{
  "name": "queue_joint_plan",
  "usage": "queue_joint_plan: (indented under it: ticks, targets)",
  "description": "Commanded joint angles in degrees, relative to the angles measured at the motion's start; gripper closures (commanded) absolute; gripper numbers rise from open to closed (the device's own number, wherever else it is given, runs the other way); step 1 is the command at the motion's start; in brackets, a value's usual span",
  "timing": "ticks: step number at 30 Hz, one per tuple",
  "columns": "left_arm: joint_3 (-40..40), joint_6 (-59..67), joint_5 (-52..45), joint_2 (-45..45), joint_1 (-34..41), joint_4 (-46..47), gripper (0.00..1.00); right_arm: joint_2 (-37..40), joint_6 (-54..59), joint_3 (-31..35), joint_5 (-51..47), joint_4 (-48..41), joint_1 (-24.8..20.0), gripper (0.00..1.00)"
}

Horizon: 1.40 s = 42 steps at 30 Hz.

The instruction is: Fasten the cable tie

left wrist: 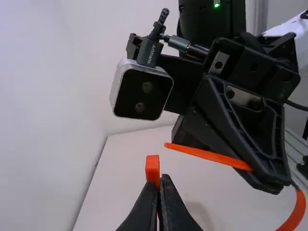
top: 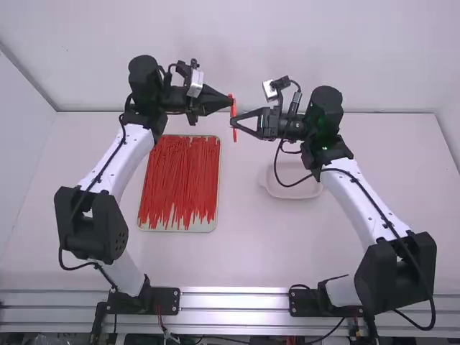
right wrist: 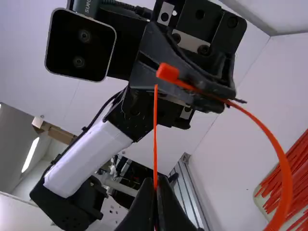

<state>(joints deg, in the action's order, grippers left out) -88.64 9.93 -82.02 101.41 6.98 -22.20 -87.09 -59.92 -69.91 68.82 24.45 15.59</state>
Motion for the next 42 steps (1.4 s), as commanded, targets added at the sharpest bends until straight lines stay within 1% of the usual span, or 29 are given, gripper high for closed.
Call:
queue_joint_plan:
  ticks: [1,6,11,19,23,34,42]
  targets:
    - [-0.1,4.5,1.9,-0.8,1.0,1.0,0.98,0.2,-0.3,-1.3,-0.1,0.2,0.5,1.0]
    - [-0.1,7.8,1.9,-0.8,2.2,2.5,0.98,0.2,-0.3,-1.3,-0.1,-1.1,1.4,1.0]
    - [-0.1,8.0,2.1,-0.8,1.7,1.8,0.98,0.2,1.4,-1.3,1.8,-2.8,0.1,1.0]
    - [-0.1,8.0,1.7,-0.8,-0.1,2.3,0.98,0.2,-1.3,-1.3,1.9,-2.8,-0.9,1.0]
    - [-0.1,12.3,-0.5,-0.8,-0.5,2.7,0.98,0.2,-1.6,-1.3,2.1,-2.8,-0.9,1.0]
    - [-0.1,13.9,0.5,-0.8,1.0,1.9,0.98,0.2,-1.6,-1.3,2.3,-2.8,1.1,1.0]
    - [-0.1,13.9,0.4,-0.8,1.0,2.1,0.98,0.2,-1.8,-1.3,3.1,-2.8,-0.3,1.0]
